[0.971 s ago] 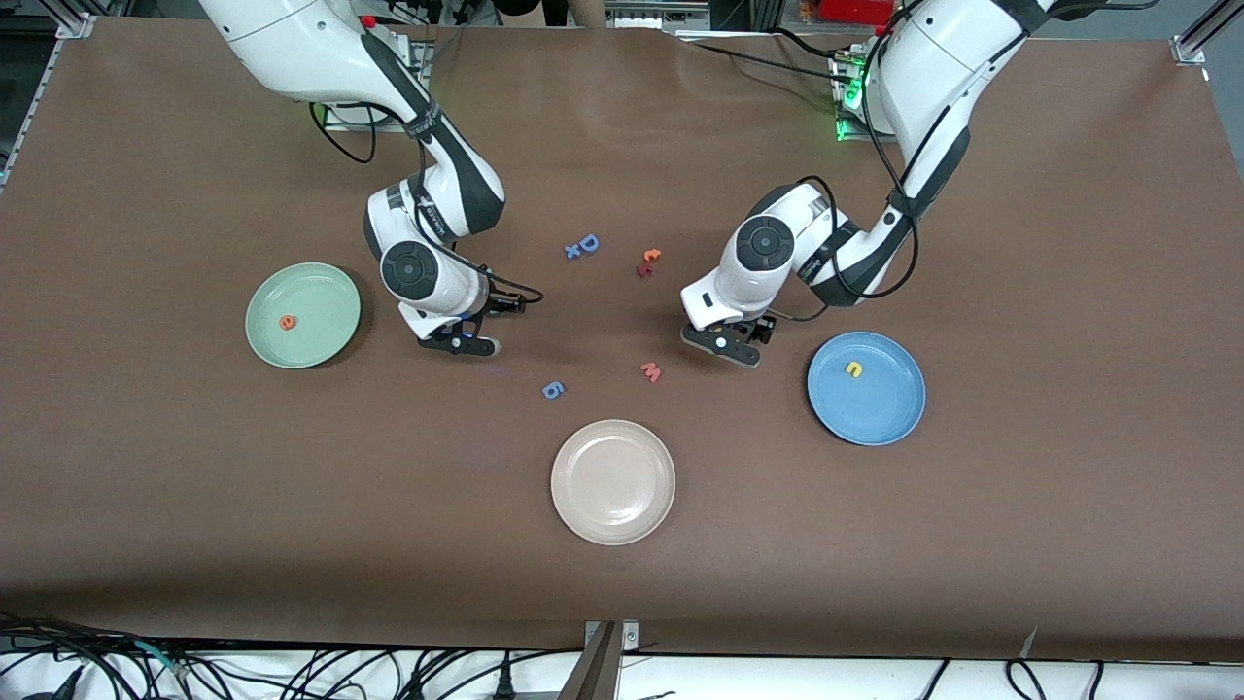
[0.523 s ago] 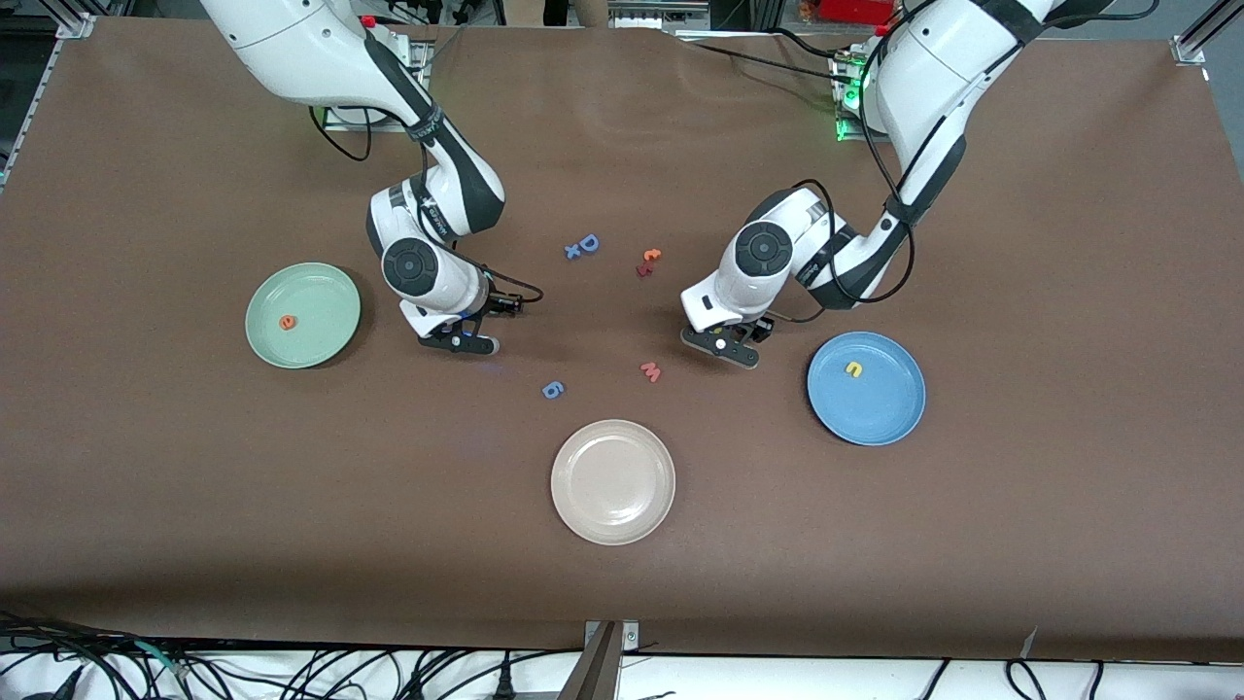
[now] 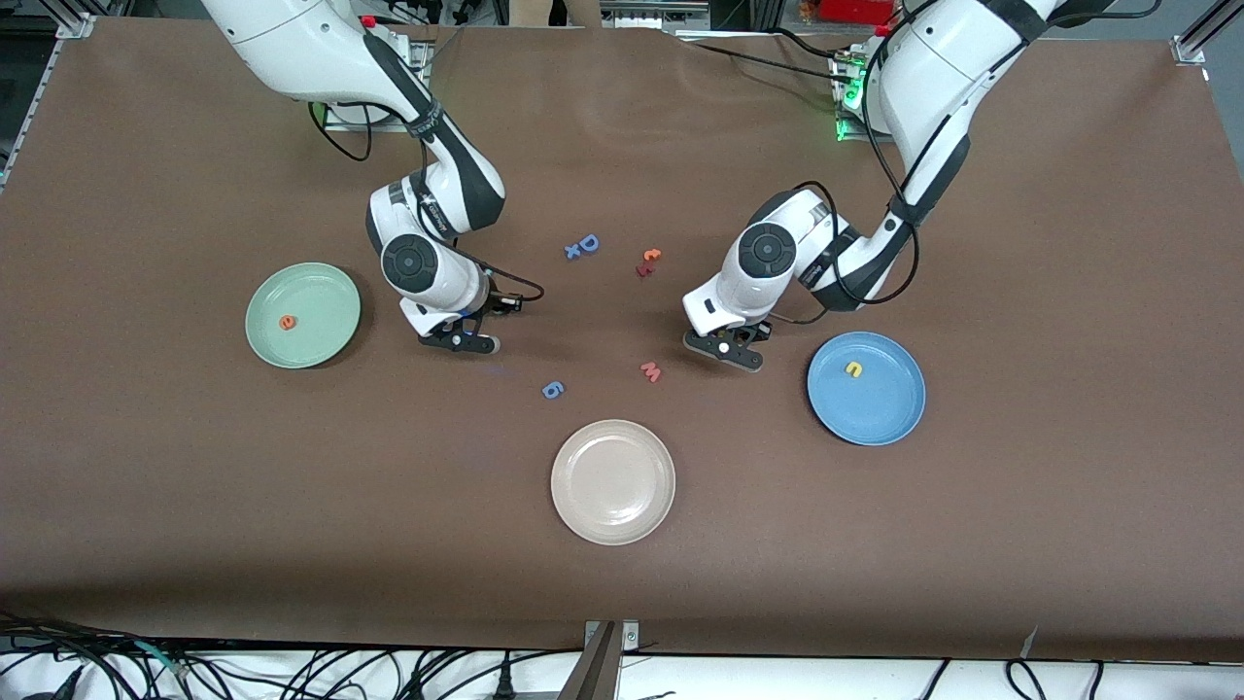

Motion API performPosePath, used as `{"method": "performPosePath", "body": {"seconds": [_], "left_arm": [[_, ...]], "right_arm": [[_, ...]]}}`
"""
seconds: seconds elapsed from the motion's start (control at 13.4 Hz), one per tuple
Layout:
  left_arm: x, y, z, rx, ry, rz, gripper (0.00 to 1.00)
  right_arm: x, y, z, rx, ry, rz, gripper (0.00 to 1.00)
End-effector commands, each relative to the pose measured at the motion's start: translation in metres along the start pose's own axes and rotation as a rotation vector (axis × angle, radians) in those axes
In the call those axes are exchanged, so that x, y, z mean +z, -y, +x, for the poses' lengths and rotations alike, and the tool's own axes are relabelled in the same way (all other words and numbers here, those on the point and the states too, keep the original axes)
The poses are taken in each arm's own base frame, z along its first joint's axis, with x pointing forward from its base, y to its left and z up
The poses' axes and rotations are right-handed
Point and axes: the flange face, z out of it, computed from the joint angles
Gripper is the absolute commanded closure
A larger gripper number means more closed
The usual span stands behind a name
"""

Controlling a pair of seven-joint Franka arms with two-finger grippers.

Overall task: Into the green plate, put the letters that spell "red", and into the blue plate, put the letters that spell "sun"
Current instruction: 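Grasp the cyan letter with the right gripper while the left gripper grasps yellow s, then carry the cyan letter to the green plate while the left gripper carries s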

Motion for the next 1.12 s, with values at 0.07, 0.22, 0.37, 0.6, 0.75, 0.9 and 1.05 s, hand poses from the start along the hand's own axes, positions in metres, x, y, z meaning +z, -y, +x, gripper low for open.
{"method": "performPosePath", "body": {"seconds": [0.07, 0.22, 0.37, 0.6, 0.75, 0.9, 1.05], "left_arm": [[-0.031, 0.009, 0.004, -0.006, -0.025, 0.052, 0.96], [-0.048, 0.029, 0.007, -0.039, -0.016, 0.066, 0.96], [-0.062, 0.034, 0.006, -0.046, -0.008, 0.081, 0.98], [-0.083, 0.059, 0.012, -0.014, 0.009, 0.111, 0.99], [-0.097, 0.077, 0.021, 0.031, 0.038, 0.127, 0.99], [-0.109, 0.113, 0.031, 0.104, 0.058, 0.127, 0.99], [-0.103, 0.152, 0.033, 0.162, 0.076, 0.116, 0.99]], "right_arm": [[-0.015, -0.002, -0.002, 0.011, 0.013, -0.003, 0.87], [-0.053, -0.017, 0.012, 0.037, 0.026, -0.023, 0.87], [-0.091, -0.037, 0.026, 0.067, 0.052, -0.048, 0.87], [-0.121, -0.092, 0.051, 0.079, 0.081, -0.082, 0.87], [-0.129, -0.141, 0.066, 0.078, 0.094, -0.098, 0.87], [-0.13, -0.191, 0.082, 0.036, 0.089, -0.143, 0.86], [-0.124, -0.234, 0.093, 0.002, 0.103, -0.16, 0.85]]}}
